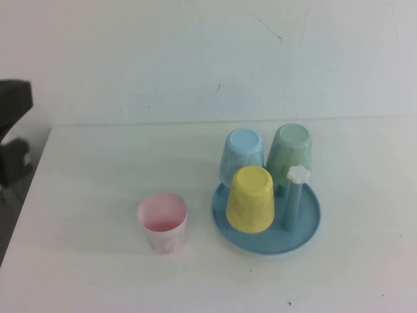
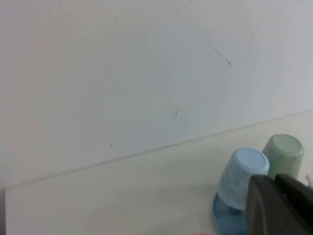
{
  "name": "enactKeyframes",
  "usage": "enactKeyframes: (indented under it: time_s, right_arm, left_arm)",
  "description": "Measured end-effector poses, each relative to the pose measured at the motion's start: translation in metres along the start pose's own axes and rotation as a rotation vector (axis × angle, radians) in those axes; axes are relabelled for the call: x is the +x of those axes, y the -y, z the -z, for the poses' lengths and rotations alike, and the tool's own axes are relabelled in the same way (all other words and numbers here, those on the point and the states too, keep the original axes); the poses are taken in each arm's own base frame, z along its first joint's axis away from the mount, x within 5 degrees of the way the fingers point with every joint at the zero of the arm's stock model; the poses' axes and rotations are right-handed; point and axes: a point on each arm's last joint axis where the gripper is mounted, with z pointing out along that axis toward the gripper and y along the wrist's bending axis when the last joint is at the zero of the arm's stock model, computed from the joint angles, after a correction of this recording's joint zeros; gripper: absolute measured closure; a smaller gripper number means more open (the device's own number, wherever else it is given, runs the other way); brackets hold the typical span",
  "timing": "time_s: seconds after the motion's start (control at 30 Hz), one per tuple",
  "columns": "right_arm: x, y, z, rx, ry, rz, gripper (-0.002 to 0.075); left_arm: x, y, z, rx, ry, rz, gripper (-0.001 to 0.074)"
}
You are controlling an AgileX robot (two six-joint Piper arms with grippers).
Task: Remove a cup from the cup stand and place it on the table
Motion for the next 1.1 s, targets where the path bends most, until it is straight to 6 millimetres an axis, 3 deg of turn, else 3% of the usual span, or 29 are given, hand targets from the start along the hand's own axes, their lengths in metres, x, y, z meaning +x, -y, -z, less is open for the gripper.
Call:
enactKeyframes:
  time_s: [0.17, 0.3, 0.43, 1.1]
  right_arm:
    - [0.022, -0.010, -0.004, 0.001, -0.010, -0.022, 0.0722]
    - [0.031, -0.015, -0.006, -0.007, -0.017, -0.034, 0.0722]
    - [0.031, -0.015, -0.006, 0.000, -0.010, -0.037, 0.0722]
    - [0.030, -0.014, -0.006, 0.001, -0.005, -0.043, 0.0722]
  left_arm:
    - [0.042, -0.008, 0.023, 0.023, 0.062, 0.000, 0.0735]
    - [0.073, -0.012, 0.028, 0.043, 0.102, -0.002, 0.0736]
    - [0.091, -0.014, 0.029, 0.060, 0.142, -0.006, 0.0736]
    - [0.098, -0.013, 0.025, 0.071, 0.157, -0.004, 0.0736]
